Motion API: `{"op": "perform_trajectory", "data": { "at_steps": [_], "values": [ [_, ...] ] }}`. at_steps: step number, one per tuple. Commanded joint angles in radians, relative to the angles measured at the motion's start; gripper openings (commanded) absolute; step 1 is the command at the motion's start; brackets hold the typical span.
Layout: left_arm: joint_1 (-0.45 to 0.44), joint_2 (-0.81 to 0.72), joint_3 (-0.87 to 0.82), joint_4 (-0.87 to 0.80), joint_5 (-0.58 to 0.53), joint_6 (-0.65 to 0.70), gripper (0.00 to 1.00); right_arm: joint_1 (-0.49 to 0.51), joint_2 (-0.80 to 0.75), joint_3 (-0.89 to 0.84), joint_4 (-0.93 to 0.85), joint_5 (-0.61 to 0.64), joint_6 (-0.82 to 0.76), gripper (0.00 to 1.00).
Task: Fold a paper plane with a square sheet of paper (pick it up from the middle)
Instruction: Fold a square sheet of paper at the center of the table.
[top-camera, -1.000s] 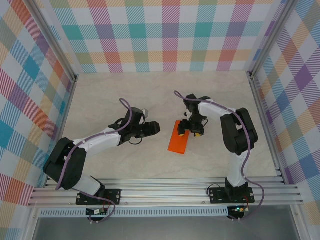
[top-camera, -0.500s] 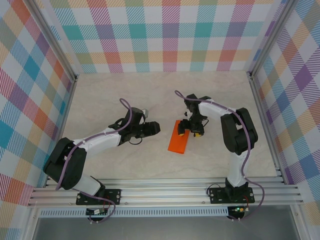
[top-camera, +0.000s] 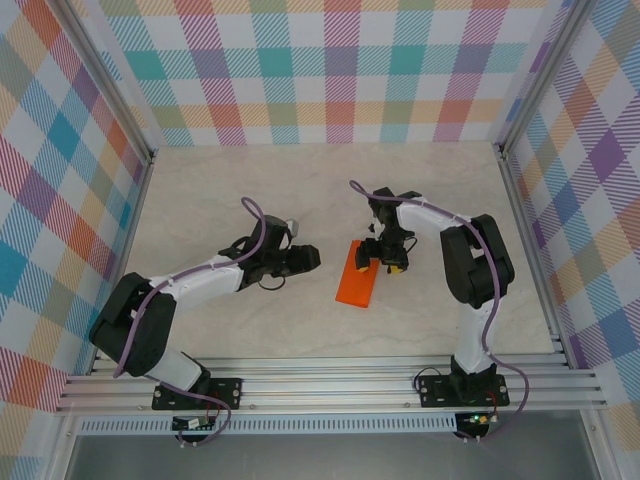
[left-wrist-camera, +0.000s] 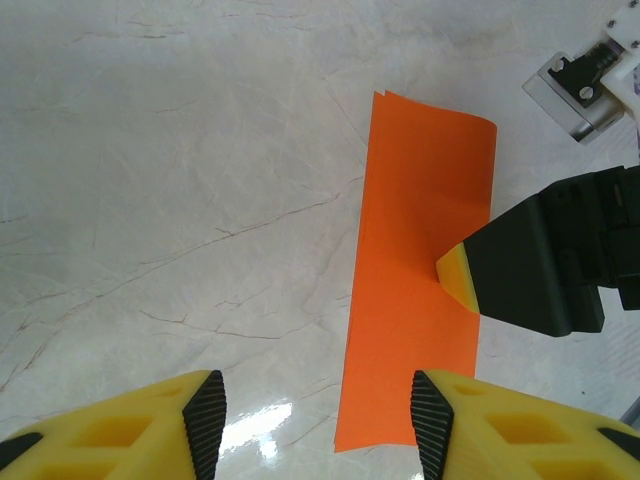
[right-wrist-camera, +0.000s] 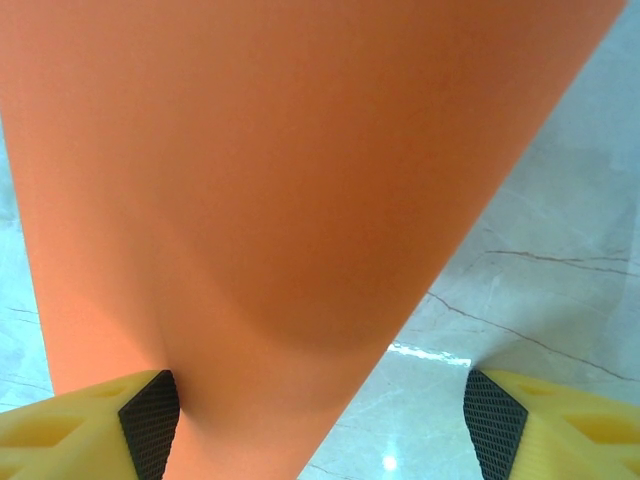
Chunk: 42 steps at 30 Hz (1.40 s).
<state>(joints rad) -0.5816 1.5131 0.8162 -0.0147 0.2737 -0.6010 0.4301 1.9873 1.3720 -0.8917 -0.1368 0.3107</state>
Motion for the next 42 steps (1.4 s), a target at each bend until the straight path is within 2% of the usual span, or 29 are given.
{"op": "perform_trajectory", "data": {
  "at_steps": [1,13,28,37,42],
  "values": [
    [-0.018,0.019,0.026,0.02,0.031,0.014,0.49,-0.001,0.044,0.006,-0.009,-0.005,-0.031,0.78],
    [-0.023,0.036,0.04,0.019,0.033,0.01,0.48,-0.001,0.051,0.009,-0.005,-0.021,-0.047,0.81],
    [-0.026,0.053,0.055,0.016,0.048,0.012,0.46,-0.001,0.085,0.009,-0.016,0.034,-0.007,0.82],
    [-0.03,0.066,0.066,0.012,0.055,0.014,0.44,-0.001,0.074,0.006,-0.012,0.024,-0.058,0.8],
    [-0.03,0.054,0.067,-0.01,0.021,0.013,0.43,-0.01,0.062,-0.003,0.0,0.005,-0.074,0.8]
  ]
}}
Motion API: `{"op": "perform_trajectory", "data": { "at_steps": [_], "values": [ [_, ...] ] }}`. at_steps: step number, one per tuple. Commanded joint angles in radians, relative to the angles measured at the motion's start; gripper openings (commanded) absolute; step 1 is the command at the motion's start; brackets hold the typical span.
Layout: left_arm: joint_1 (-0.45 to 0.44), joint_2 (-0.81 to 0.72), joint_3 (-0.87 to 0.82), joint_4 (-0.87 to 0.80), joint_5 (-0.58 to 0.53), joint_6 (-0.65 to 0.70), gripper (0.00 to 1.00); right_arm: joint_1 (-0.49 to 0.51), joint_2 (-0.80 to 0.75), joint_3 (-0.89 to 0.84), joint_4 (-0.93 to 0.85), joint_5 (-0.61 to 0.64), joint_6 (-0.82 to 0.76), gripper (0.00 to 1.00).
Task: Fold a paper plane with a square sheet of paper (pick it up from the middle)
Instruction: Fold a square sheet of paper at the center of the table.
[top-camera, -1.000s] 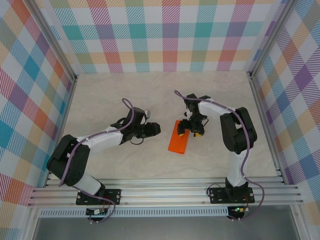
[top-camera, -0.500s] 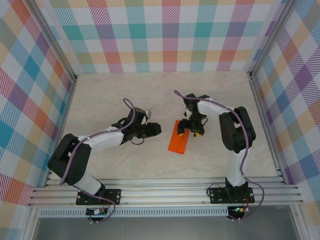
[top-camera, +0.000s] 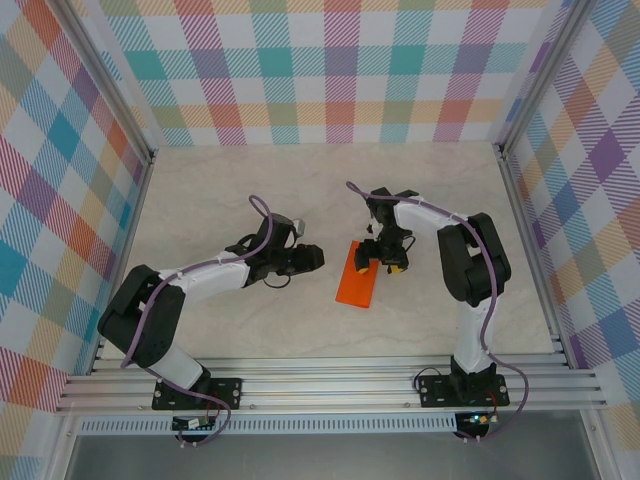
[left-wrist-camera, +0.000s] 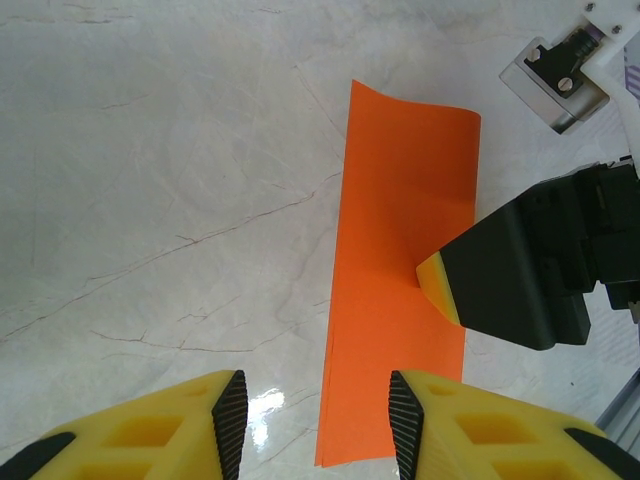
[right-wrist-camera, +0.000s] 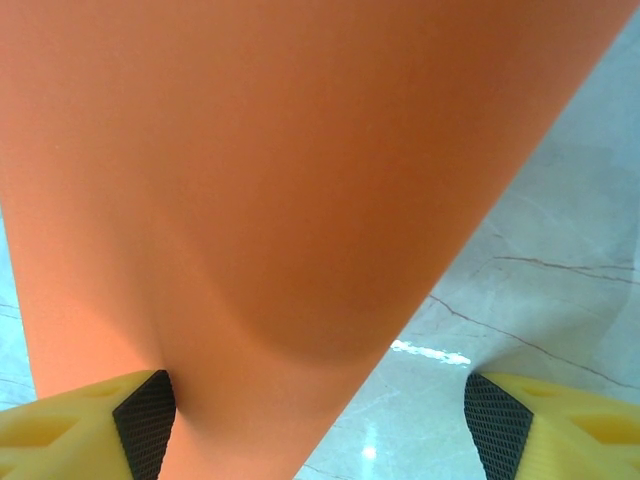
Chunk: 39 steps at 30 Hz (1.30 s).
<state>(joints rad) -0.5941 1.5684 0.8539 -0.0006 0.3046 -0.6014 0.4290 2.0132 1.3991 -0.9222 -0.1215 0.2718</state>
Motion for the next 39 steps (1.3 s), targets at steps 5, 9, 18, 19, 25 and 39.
{"op": "perform_trajectory", "data": {
  "at_steps": [5,9,18,19,25,39],
  "values": [
    [-0.018,-0.057,0.0,-0.058,-0.114,0.005,0.43,-0.032,0.019,-0.054,0.065,-0.073,-0.03,0.79],
    [-0.017,-0.093,-0.006,-0.081,-0.168,0.017,0.44,-0.034,0.016,-0.054,0.051,-0.055,-0.019,0.77],
    [-0.018,-0.102,0.029,-0.102,-0.173,0.049,0.44,-0.035,0.045,-0.007,0.007,-0.075,-0.103,0.81],
    [-0.017,-0.102,0.034,-0.107,-0.17,0.055,0.44,-0.035,0.047,0.0,0.004,-0.076,-0.106,0.81],
    [-0.018,-0.091,0.059,-0.117,-0.156,0.072,0.44,-0.034,0.075,0.042,-0.031,-0.035,-0.09,0.82],
    [-0.018,-0.054,0.048,-0.081,-0.083,0.044,0.44,-0.036,0.096,0.04,-0.009,-0.042,-0.011,0.83]
  ]
}}
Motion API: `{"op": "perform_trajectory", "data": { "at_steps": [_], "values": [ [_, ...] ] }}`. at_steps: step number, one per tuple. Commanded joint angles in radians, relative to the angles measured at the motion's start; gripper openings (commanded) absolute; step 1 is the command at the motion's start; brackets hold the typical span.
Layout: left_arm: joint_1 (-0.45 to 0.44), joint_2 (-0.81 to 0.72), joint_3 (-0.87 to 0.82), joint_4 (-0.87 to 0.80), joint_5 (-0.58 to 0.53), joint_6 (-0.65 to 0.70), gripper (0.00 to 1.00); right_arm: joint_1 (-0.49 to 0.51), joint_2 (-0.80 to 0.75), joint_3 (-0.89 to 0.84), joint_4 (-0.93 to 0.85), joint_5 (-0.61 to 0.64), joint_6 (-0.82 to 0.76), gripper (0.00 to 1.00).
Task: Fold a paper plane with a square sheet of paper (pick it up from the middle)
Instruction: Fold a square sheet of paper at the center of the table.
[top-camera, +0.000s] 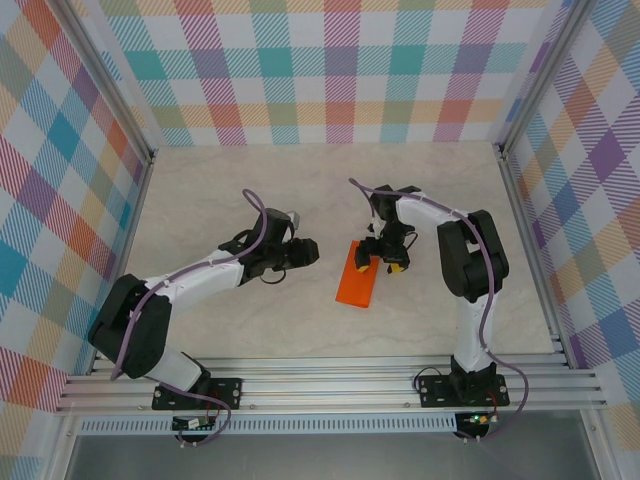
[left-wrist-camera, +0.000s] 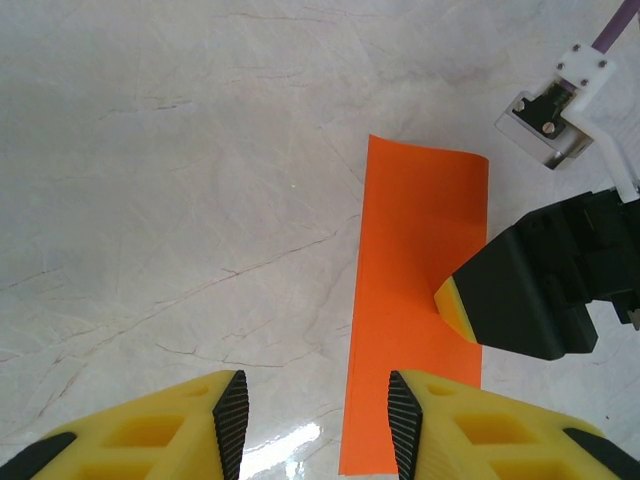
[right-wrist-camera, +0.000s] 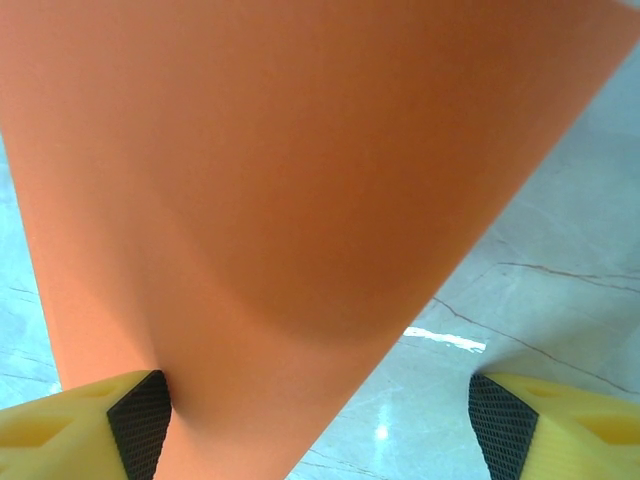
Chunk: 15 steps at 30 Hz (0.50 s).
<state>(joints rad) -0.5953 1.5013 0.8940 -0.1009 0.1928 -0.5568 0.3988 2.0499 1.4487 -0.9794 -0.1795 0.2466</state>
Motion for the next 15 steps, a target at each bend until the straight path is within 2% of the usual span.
{"op": "perform_trajectory", "data": {
  "at_steps": [1,10,15],
  "values": [
    [-0.017,0.016,0.009,0.023,0.032,-0.002,0.44,-0.006,0.059,-0.011,0.048,0.016,0.013,0.83],
    [-0.018,0.053,0.012,0.047,0.077,-0.007,0.43,-0.005,0.079,-0.017,0.029,0.077,0.026,0.83],
    [-0.024,0.098,0.028,0.063,0.119,-0.015,0.38,-0.005,0.087,-0.012,0.02,0.1,0.03,0.84]
  ]
}}
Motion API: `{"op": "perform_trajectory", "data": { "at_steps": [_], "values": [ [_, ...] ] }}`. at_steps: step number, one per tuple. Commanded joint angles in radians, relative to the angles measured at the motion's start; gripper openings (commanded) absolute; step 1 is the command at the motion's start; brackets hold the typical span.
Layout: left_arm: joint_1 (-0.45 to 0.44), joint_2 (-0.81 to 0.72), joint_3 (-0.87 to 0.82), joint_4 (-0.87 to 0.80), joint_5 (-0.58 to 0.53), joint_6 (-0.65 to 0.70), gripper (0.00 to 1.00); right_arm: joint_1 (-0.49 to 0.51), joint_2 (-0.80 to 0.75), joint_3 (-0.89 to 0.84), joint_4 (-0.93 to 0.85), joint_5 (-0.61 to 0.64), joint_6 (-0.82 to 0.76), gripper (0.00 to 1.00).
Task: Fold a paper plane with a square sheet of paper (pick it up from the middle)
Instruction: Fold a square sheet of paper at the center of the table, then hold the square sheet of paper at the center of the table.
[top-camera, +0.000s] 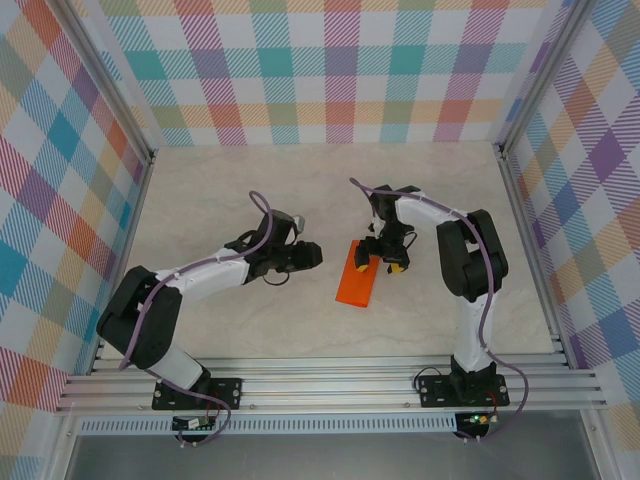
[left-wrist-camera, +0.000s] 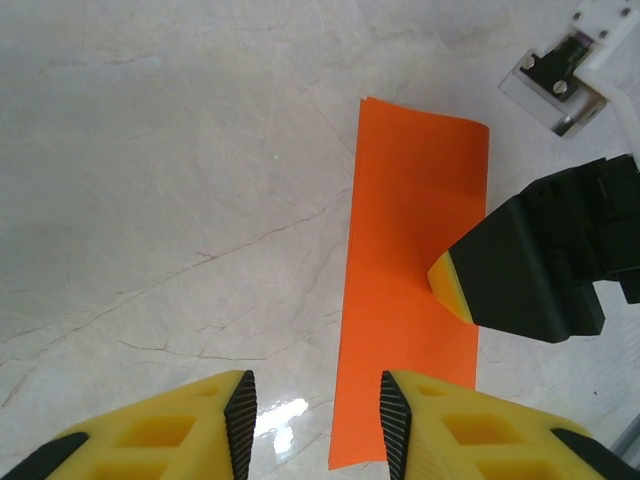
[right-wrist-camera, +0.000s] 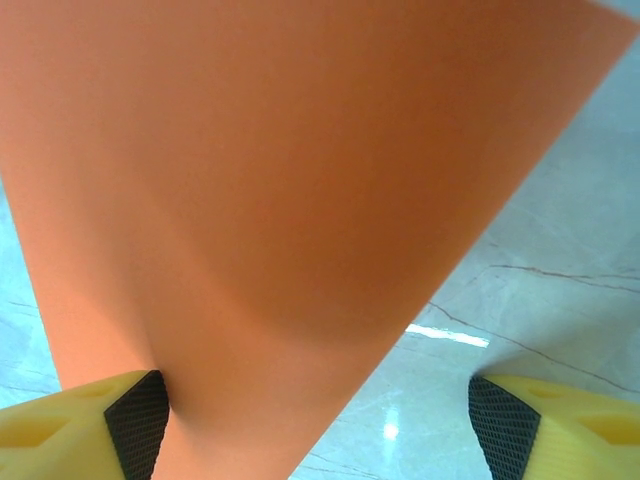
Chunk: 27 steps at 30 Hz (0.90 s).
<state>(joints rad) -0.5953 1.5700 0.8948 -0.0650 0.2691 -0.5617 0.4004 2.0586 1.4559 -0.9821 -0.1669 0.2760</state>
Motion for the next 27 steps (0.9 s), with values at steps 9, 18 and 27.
{"op": "perform_trajectory", "data": {
  "at_steps": [9,18,27],
  "values": [
    [-0.041,0.103,0.075,0.033,0.073,-0.027,0.32,-0.006,0.08,-0.023,0.019,0.101,-0.004,0.85],
    [-0.048,0.11,0.077,0.029,0.075,-0.029,0.32,-0.006,0.09,-0.032,0.021,0.083,-0.047,0.85],
    [-0.055,0.137,0.101,0.015,0.088,-0.028,0.32,-0.007,0.106,-0.019,0.011,0.095,-0.025,0.84]
  ]
}}
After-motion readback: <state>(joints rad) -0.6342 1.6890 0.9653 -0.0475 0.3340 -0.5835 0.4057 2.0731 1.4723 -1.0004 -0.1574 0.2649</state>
